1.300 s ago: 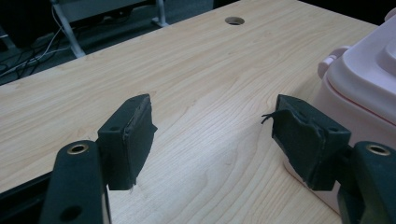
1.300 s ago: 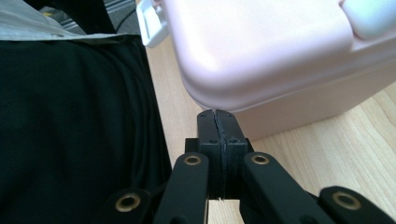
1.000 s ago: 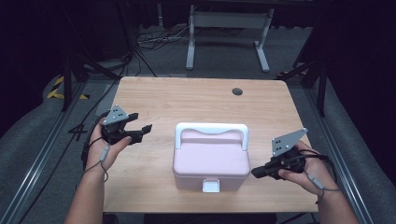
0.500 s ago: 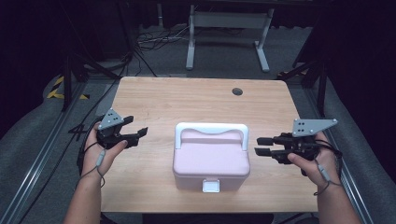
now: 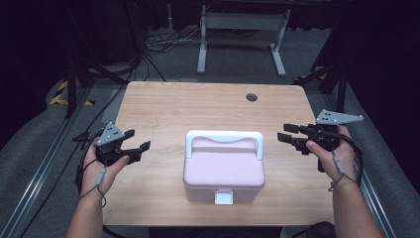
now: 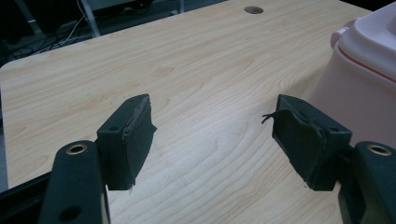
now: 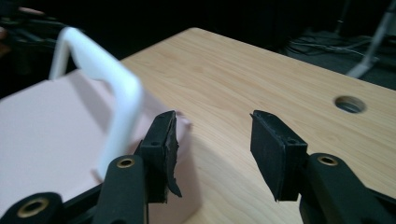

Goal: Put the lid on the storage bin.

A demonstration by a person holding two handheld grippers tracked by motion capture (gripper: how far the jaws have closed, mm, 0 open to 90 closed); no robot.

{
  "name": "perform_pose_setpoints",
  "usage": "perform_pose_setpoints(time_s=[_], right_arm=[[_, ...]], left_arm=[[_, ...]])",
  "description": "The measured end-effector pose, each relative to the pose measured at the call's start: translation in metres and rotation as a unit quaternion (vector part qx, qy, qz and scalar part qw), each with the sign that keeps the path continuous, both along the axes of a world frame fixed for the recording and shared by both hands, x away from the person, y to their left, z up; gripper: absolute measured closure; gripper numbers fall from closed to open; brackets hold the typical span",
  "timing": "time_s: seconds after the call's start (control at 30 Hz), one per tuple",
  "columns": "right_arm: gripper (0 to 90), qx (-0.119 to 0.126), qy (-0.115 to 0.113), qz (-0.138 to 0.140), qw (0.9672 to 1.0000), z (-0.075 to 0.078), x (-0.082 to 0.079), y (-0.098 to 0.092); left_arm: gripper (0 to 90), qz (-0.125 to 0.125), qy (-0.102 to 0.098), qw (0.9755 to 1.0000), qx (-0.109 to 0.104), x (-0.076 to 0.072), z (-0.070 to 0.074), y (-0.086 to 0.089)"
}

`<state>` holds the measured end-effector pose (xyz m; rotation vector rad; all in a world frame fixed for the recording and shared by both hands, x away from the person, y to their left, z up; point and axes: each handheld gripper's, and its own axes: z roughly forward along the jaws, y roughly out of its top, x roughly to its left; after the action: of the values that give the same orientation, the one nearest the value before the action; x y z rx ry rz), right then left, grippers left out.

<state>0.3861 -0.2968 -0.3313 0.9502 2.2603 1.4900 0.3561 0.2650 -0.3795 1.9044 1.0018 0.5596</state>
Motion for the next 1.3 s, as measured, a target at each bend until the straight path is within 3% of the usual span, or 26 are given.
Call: perform_pose_setpoints(time_s=[0.2, 0.47, 0.5, 0.7, 0.87, 1.0, 1.13, 1.3], right_arm=[[51.3, -0.042, 0.010, -0.065, 0.9969, -0.014, 0.017, -0.008], [49.6, -0.074, 0.039, -0.112, 0.9902, -0.040, 0.034, -0.022], [49.6, -0.074, 0.039, -0.112, 0.9902, -0.040, 0.034, -0.022], [48.9, -0.084, 0.079, -0.142, 0.9831, -0.065, 0.046, -0.039], [48.9, -0.081, 0.090, -0.157, 0.9802, -0.075, 0.049, -0.047], [48.8, -0.083, 0.110, -0.169, 0.9759, -0.088, 0.054, -0.055], [48.0, -0.084, 0.115, -0.181, 0.9731, -0.097, 0.058, -0.059], [46.3, -0.093, 0.116, -0.188, 0.9708, -0.112, 0.063, -0.060]], left_arm=[[29.6, 0.006, 0.003, 1.0000, 0.003, -0.003, -0.003, 0.003], [29.6, 0.013, 0.010, 0.9998, 0.007, 0.001, -0.008, 0.007], [29.5, 0.013, 0.010, 0.9998, 0.007, 0.001, -0.008, 0.007], [29.6, 0.021, 0.021, 0.9994, 0.015, 0.007, -0.015, 0.007], [29.3, 0.019, 0.027, 0.9994, 0.014, 0.010, -0.020, 0.005], [29.1, 0.021, 0.034, 0.9991, 0.013, 0.014, -0.026, 0.005], [27.7, 0.024, 0.036, 0.9991, 0.004, 0.016, -0.030, 0.005], [27.4, 0.028, 0.041, 0.9987, 0.007, 0.018, -0.036, 0.008]])
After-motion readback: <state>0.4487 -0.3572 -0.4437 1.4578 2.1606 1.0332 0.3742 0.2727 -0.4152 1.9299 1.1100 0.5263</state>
